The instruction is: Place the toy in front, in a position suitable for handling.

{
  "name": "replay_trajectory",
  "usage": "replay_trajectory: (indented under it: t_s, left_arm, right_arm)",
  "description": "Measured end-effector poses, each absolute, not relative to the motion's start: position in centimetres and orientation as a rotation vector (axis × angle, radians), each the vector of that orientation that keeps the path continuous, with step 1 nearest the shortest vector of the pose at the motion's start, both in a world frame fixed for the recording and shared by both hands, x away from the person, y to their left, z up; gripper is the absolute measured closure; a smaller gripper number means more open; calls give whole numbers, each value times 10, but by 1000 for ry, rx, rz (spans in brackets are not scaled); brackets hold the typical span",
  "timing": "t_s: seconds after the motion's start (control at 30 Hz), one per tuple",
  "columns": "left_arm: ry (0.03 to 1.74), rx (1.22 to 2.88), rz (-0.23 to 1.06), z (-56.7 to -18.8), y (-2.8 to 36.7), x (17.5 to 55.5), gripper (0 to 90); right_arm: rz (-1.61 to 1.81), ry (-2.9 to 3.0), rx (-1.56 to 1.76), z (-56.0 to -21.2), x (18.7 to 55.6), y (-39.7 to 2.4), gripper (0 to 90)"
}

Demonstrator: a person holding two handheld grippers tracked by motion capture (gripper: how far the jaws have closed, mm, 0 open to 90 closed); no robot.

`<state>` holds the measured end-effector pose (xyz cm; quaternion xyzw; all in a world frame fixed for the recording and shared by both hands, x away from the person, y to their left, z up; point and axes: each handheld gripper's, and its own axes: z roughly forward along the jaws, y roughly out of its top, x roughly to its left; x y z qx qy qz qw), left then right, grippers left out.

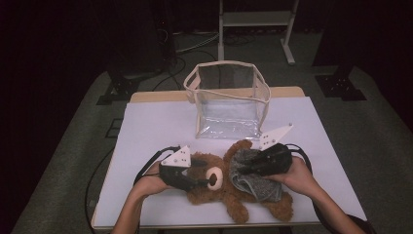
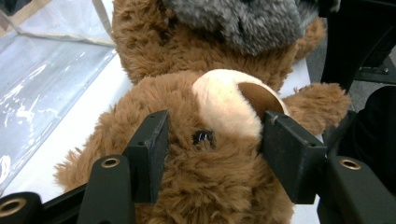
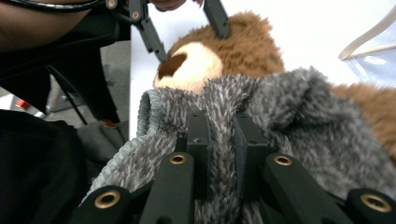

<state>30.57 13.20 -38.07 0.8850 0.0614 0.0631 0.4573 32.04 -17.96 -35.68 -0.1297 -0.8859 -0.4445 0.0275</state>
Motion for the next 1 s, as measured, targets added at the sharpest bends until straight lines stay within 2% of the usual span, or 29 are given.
replay_trajectory:
  t_s: [0.13,0.27,0.63,0.77,0.9,1.0]
  left_arm:
    - [108,2212,145,-380,130,302,427]
    - [100,2221,147,-381,131,301,426]
    - [86,2230,150,-381,129,299,426]
    - [81,2222,166,-372,133,299,426]
    - [129,2144,214,-361,139,302,427]
    - [169,2195,226,-369,135,307,433]
  right_arm:
    - [-1391,-2761,-382,-348,334,-157,783]
    - [-1305,-2798,-373,-358,344,-140,783]
    - [-1380,-2757,-510,-357,338,-192,782]
    - [-1389,-2735,-516,-361,336,-196,782]
    - [-1407,-2709,-494,-367,334,-193,782]
    - [-1392,-2718,-486,-364,334,-191,782]
